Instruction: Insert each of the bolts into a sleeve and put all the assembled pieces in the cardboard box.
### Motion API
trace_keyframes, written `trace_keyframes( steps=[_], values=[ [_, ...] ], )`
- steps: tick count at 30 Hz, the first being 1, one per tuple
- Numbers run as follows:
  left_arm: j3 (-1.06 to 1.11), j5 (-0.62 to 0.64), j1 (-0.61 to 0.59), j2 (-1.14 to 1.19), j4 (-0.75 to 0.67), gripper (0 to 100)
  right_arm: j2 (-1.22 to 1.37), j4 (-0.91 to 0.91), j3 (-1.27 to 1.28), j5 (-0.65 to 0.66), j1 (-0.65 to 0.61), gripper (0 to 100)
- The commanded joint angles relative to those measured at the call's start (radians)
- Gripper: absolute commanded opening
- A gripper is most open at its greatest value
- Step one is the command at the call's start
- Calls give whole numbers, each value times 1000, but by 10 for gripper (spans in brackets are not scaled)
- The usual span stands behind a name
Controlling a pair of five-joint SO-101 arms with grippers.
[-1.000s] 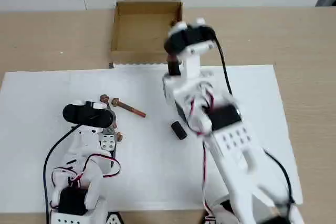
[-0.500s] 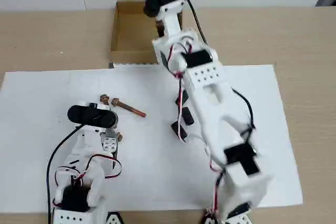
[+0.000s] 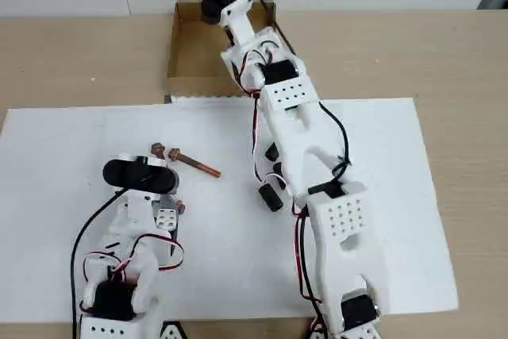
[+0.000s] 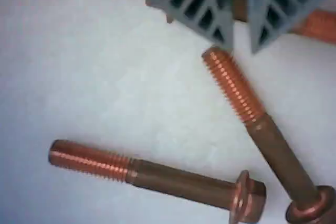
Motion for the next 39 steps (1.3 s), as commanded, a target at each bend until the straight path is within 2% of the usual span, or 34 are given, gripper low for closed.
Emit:
trace_keyframes(
  steps=[1, 5, 10, 21, 39],
  values=[
    [-4, -2, -3, -9, 2, 6, 16, -24, -121, 34, 13, 45],
    [-4, -2, -3, -9, 2, 6, 33, -15, -133, 32, 13, 151],
    [-4, -2, -3, -9, 2, 6, 33, 12, -137, 32, 16, 119],
    [-4, -2, -3, -9, 2, 6, 22, 42, -138, 32, 18, 118],
    [-4, -2, -2, -9, 2, 6, -337, 736, -138, 25, -10, 118]
  ],
)
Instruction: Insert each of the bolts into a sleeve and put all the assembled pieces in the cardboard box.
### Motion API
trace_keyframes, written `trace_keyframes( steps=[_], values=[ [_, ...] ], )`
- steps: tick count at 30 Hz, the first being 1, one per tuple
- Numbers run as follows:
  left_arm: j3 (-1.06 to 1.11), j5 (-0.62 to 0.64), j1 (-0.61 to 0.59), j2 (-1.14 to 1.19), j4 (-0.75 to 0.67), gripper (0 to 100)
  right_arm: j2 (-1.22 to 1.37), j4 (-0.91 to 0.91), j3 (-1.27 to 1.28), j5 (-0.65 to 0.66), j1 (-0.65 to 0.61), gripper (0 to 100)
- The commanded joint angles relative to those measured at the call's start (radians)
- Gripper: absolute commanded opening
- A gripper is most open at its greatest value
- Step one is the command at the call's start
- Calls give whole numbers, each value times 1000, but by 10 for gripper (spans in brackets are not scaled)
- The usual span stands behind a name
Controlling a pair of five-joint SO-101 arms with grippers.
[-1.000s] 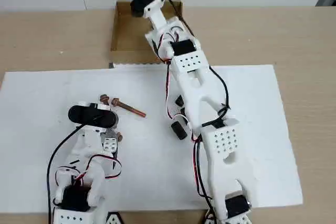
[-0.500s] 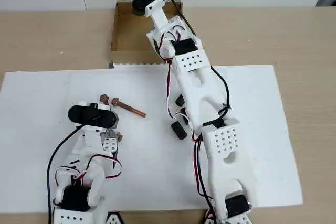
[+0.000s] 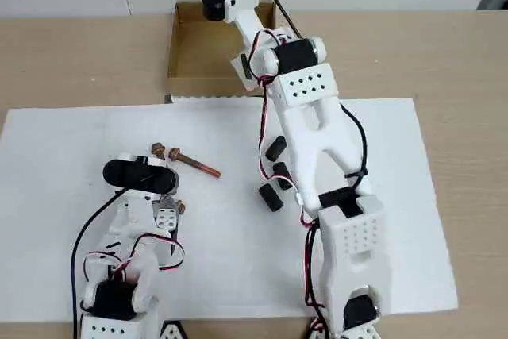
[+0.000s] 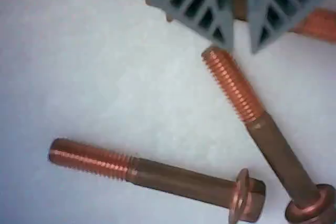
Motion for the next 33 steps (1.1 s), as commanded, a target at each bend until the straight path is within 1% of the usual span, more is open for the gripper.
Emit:
trace_keyframes(
  steps=[1, 5, 8, 15, 25, 29, 33],
  values=[
    [-4, -2, -2, -9, 2, 6, -101, 130, -49, 2, -21, 118],
    [-4, -2, 0, -9, 2, 6, -140, 282, -49, 2, -27, 120],
    [-4, -2, 0, -9, 2, 6, -157, 325, -37, 2, -24, 119],
    [-4, -2, 0, -9, 2, 6, -234, 329, 144, -115, -8, 121],
    [-4, -2, 0, -9, 2, 6, -453, 320, 586, -121, -5, 121],
    [-4, -2, 2, -9, 2, 6, -466, 285, 684, -121, -5, 122],
    [-4, -2, 2, -9, 2, 6, -464, 202, 756, -120, -5, 122]
  ],
)
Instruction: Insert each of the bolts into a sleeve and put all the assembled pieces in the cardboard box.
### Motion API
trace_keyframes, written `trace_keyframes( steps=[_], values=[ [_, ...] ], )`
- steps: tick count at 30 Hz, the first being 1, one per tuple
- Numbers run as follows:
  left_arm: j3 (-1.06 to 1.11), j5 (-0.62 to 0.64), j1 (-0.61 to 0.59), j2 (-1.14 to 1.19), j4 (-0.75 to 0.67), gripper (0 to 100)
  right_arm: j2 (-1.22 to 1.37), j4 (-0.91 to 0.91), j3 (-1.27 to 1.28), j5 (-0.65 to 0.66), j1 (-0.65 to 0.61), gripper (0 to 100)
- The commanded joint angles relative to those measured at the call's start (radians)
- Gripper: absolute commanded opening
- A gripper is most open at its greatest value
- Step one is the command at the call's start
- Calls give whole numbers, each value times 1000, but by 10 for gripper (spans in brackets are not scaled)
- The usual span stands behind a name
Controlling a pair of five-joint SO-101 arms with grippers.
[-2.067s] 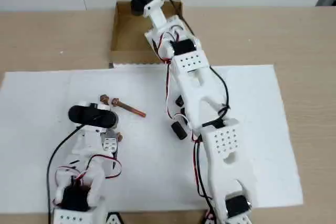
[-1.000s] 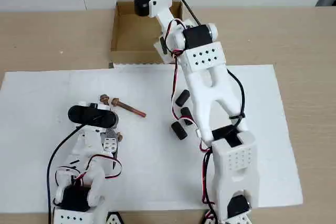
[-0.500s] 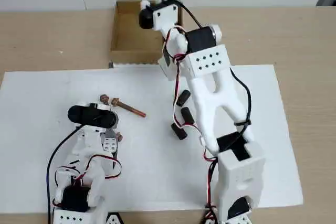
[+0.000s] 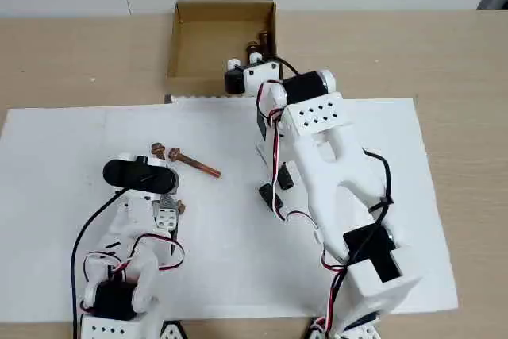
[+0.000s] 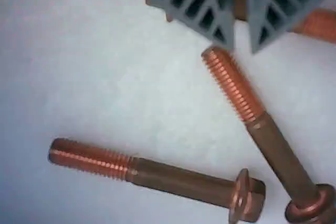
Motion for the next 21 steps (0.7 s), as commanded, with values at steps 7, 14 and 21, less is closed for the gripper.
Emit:
trace_keyframes(
  steps=[7, 14, 21],
  values=[
    [-4, -2, 2, -9, 2, 6, -53, -211, 155, -8, 7, 123],
    [-4, -2, 2, -9, 2, 6, -51, -320, 269, -2, 7, 123],
    [-4, -2, 2, -9, 2, 6, -51, -394, 358, -2, 7, 123]
  ],
)
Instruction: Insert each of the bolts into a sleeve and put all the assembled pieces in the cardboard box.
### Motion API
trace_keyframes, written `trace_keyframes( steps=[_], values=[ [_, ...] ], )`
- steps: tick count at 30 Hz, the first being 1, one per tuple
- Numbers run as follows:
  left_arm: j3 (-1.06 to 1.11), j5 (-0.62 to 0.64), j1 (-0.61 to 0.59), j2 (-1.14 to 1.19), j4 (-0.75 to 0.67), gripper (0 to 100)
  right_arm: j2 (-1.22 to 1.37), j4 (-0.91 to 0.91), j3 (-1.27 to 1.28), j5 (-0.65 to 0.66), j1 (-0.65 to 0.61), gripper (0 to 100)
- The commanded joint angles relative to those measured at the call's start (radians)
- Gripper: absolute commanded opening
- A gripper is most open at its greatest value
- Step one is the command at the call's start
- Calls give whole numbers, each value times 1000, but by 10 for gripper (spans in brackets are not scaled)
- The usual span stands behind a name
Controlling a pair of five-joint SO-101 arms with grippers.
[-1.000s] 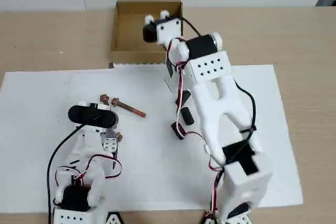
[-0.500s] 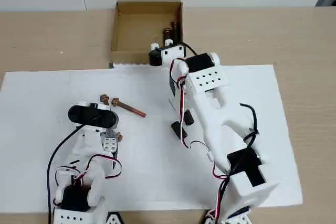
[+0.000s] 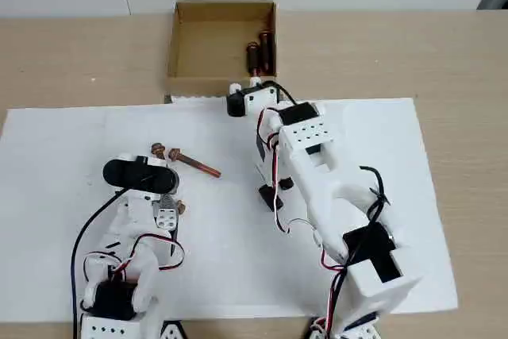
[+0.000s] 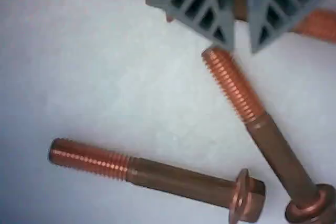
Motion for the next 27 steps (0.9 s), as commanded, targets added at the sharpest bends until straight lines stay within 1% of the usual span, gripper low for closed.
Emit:
trace_keyframes(
  steps=[1, 6, 11, 16, 20, 23, 27],
  values=[
    [-4, -2, 2, -9, 2, 6, -51, -42, 25, -2, 7, 123],
    [-4, -2, 3, -9, 2, 6, -51, -84, 71, -2, 8, 118],
    [-4, -2, 3, -9, 2, 6, -21, -79, 81, -2, 8, 110],
    [-4, -2, 3, -9, 2, 6, 7, -84, 75, -2, 8, 5],
    [-4, -2, 3, -9, 2, 6, 7, -73, 38, -6, 8, 3],
    [-4, -3, 3, -9, 2, 6, 5, -24, -20, -8, 8, 3],
    [-4, -5, 3, -9, 2, 6, -2, 104, -173, -9, 7, 3]
  ],
)
